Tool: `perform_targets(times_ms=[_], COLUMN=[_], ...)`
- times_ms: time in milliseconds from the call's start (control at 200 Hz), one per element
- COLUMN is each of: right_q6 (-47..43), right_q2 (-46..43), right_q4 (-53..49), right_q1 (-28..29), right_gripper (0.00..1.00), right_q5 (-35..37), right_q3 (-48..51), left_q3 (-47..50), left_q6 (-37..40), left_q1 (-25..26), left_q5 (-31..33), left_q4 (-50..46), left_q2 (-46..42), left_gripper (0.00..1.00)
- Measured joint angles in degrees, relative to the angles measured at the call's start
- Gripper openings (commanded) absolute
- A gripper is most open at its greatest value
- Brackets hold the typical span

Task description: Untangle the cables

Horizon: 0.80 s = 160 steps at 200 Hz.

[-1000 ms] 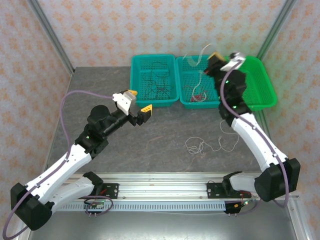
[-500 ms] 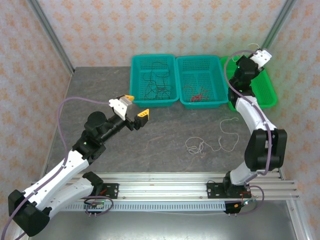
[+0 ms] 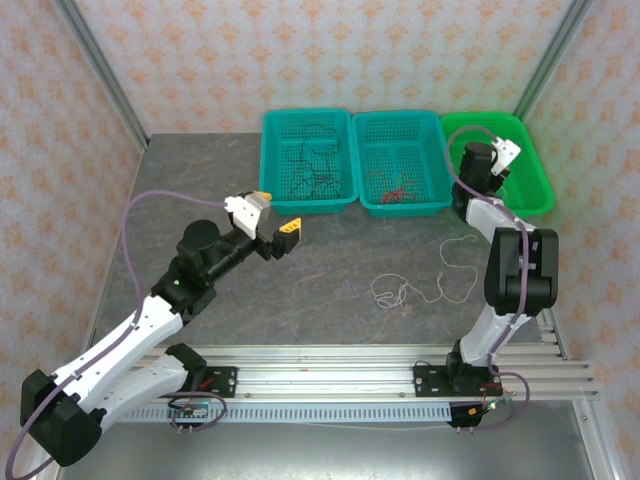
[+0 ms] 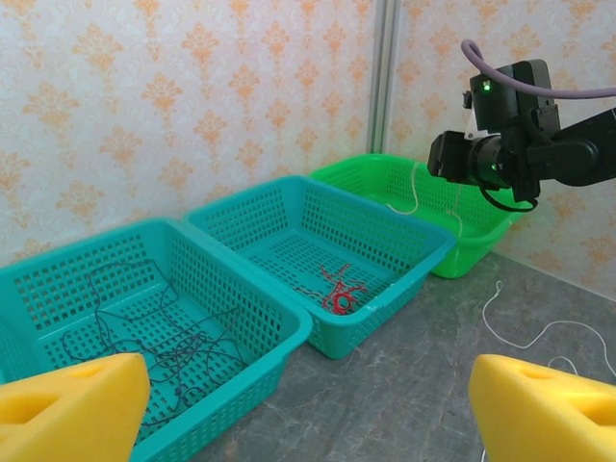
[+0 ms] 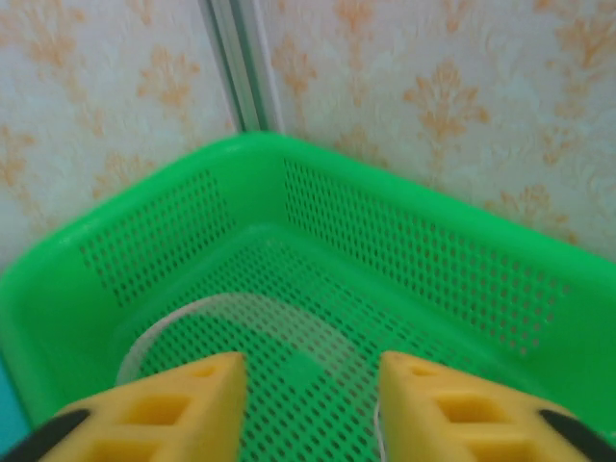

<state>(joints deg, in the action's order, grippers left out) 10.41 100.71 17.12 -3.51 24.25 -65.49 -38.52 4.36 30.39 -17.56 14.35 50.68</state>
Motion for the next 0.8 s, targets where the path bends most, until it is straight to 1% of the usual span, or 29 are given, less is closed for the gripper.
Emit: perform_targets(times_ms=[145, 295, 360, 445, 530, 601, 691, 801], right_q6=[3.7, 8.4, 10.7, 13.8, 17.4, 19.9, 21.9, 21.9], right_q2=[-2.8, -12.0, -17.0, -24.3, -31.4, -35.3, -35.9, -32.3], right_q4=[-5.7, -11.3, -14.0, -16.7, -18.3, -20.3, -26.7, -33.7], right_q1=[-0.1, -0.1, -0.1, -0.1, -0.1, -0.1, 0.0, 0.2], right_gripper=[0.60, 0.60, 0.60, 0.60, 0.60, 0.59, 0.59, 0.59], right_q5=[-3.0, -7.3, -10.7, -16.9, -23.8, -28.6, -33.0, -36.9], right_q3=[0.4, 2.0, 2.5, 4.7, 9.2, 13.3, 15.6, 16.6], left_q3=[0.0, 0.0, 0.0, 0.0, 0.0, 0.0, 0.0, 0.0], left_q6=[-0.5, -1.4, -1.5, -1.6, -1.7, -1.9, -1.9, -1.9], left_q1=[0.0, 0.1, 0.4, 0.8, 0.8, 0.8, 1.4, 2.0], left_q5=[0.2, 0.4, 0.5, 0.4, 0.0, -0.7, -1.6, -1.9], left_q4=[0.0, 0.0, 0.1, 0.2, 0.7, 1.1, 2.0, 3.4], left_q2=[0.5, 1.9, 2.6, 3.2, 3.7, 4.2, 5.4, 7.4], left_gripper=[0.87, 0.86, 0.86, 0.86, 0.86, 0.86, 0.86, 0.87])
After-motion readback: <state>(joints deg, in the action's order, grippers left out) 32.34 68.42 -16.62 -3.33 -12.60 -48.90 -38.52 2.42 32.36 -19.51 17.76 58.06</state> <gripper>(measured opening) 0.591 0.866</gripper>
